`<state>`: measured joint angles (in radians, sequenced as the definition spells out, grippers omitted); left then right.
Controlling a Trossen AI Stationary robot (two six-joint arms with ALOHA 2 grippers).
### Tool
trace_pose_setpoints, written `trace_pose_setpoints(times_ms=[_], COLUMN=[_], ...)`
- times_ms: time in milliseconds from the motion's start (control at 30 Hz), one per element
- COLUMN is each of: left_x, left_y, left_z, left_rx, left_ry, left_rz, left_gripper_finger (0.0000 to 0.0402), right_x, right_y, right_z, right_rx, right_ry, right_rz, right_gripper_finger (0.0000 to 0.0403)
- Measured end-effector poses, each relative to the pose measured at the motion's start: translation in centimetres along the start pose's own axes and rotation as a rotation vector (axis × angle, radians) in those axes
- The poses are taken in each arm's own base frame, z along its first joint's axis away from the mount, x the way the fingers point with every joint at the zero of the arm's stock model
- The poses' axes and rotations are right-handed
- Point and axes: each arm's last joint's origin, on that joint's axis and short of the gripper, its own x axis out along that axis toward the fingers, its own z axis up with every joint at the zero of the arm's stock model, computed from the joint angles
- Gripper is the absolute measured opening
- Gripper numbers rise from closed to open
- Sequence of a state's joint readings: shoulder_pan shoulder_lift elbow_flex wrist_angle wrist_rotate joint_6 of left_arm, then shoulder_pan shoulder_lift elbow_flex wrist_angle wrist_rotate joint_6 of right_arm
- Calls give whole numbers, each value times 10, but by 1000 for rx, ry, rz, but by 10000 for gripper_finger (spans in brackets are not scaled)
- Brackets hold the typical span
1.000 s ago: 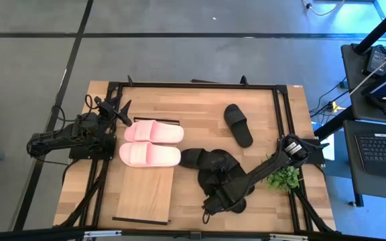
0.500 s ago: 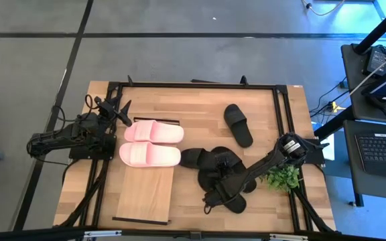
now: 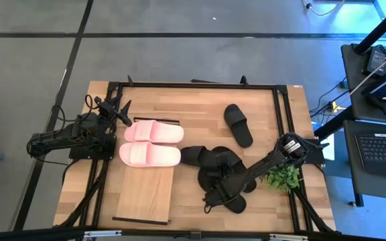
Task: Pick and place slides into the shelf
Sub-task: Put the black slipper under the shelf
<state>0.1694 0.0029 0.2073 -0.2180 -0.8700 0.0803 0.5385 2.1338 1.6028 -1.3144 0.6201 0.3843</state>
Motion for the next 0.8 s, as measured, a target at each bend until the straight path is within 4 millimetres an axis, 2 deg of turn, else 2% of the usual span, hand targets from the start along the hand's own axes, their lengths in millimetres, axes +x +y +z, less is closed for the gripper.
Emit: trace_pose_setpoints(times_ms=[233, 467, 800], left_x=[0, 0, 0], left_y=[0, 0, 0], left_z=[0, 0, 0], left_rx=[0, 0, -1], left_ry=[0, 0, 0], left_rz=[0, 0, 0], left_gripper_finger=[217, 217, 217], right_x=[-4, -13, 6], right_y=[-1, -5, -12], right_z=[1, 11, 35], right_rx=[-20, -3, -18], right_ry=[-27, -120, -276], right_rz=[-30, -99, -153], right_gripper_finger=[60, 59, 58])
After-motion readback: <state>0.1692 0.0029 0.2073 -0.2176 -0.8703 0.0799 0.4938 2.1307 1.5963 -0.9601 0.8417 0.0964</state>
